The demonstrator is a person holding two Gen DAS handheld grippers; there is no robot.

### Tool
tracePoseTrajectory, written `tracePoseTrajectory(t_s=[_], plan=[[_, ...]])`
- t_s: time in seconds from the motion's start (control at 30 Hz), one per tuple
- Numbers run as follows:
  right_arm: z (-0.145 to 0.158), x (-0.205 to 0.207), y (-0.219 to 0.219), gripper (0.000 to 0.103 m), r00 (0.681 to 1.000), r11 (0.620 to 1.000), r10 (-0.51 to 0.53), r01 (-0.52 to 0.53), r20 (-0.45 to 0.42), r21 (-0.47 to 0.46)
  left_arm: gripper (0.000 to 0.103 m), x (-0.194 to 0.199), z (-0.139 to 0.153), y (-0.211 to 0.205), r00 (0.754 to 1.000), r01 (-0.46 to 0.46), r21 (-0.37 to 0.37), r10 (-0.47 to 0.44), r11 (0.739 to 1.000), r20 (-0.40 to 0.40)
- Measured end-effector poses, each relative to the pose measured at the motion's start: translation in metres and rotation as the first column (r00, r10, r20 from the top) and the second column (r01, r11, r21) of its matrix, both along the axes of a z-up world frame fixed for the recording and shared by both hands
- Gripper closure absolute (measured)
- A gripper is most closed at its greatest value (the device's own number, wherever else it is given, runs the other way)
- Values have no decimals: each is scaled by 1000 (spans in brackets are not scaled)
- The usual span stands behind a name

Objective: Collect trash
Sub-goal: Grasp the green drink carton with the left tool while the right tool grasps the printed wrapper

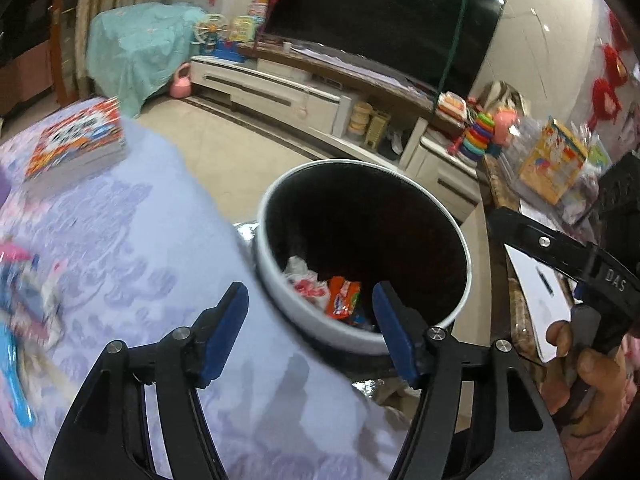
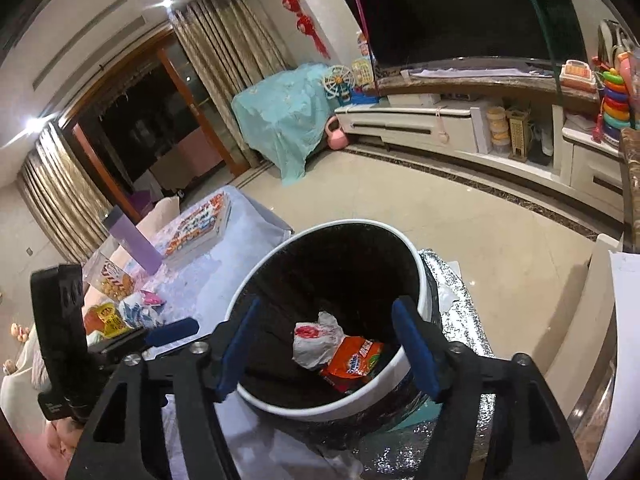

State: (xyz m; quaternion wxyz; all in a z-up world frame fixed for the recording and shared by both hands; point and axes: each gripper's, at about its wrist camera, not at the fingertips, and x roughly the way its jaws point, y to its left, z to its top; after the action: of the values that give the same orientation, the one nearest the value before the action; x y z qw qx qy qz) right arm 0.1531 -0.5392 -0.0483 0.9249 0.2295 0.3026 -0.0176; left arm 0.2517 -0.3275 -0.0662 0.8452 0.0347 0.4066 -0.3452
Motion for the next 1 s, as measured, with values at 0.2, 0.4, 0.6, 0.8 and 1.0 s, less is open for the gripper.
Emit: tracePoseTrajectory(t_s=[0.2, 0.4, 0.6, 0.8, 1.0], plan=[[4, -17, 24, 11, 1000, 1000, 5, -5, 29, 10, 35, -17, -5, 61, 994, -107, -30, 107, 994, -8], [4, -23, 74, 9, 996, 997, 79, -78, 41, -23, 34, -31, -11, 122, 973, -230, -27, 230, 973, -1], [0, -22, 124, 8, 985, 986, 166, -164, 44, -38, 33, -49, -23, 184, 930, -366, -40, 366, 930, -23], [-9, -8, 173, 7, 966, 966, 257, -256, 13, -41, 33, -59, -32, 232, 894, -447, -32, 446, 894, -41], [-16, 0, 211, 7, 947, 946, 321, -321, -10, -46, 33, -63, -32, 267, 863, -505, -41, 504, 862, -38]])
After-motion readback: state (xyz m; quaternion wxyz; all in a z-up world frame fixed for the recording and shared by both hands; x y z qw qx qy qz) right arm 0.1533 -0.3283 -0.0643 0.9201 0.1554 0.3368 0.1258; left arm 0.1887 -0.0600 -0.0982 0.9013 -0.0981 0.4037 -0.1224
